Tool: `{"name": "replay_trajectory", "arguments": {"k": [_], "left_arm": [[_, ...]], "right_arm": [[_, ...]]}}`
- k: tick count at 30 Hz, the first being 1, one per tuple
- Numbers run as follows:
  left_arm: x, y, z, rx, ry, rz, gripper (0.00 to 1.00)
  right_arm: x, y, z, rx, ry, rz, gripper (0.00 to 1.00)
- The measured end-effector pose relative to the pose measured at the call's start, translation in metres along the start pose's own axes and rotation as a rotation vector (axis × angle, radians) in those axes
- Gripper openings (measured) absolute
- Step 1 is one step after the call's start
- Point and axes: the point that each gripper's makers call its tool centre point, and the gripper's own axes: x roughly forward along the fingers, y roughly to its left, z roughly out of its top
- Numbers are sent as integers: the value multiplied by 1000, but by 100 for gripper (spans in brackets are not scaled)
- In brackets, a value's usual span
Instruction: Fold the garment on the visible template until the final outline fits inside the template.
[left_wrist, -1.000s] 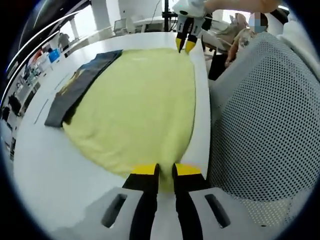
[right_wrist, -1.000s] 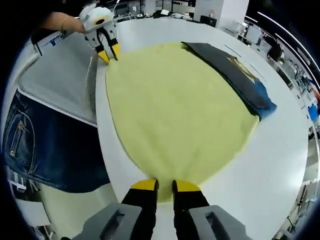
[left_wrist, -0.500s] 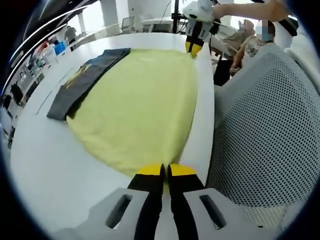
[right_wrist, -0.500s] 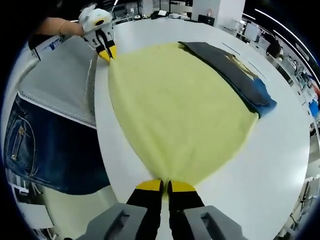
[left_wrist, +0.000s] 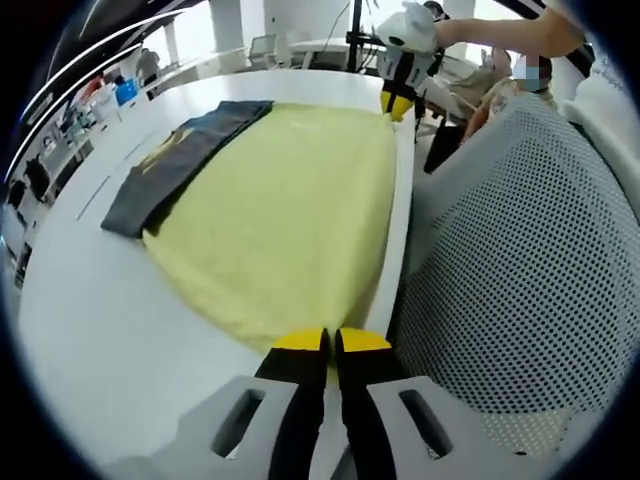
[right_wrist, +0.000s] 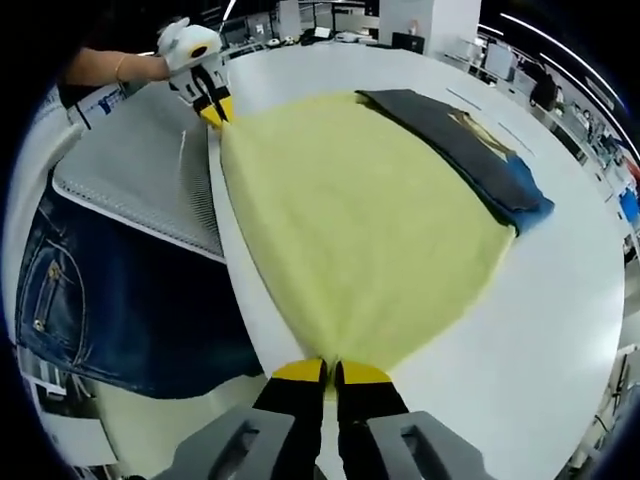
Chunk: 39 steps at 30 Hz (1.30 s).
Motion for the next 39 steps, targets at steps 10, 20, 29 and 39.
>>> {"name": "replay_trajectory", "arguments": {"k": [10, 20, 29, 39], "left_arm": [[-8, -16, -2, -23, -1, -31, 0], [-17, -29, -3, -97, -18, -81, 0], [-37, -20, 18, -225, -89, -123, 0], [-63, 19, 49, -166, -146, -41, 0]], "right_arm": [[-5, 17, -4, 13, -1, 27, 0], [-11, 32, -7, 11, 13, 59, 0], [-35, 22, 7, -33, 2, 27, 0], [-58, 2, 34, -85, -39, -36, 0]]}}
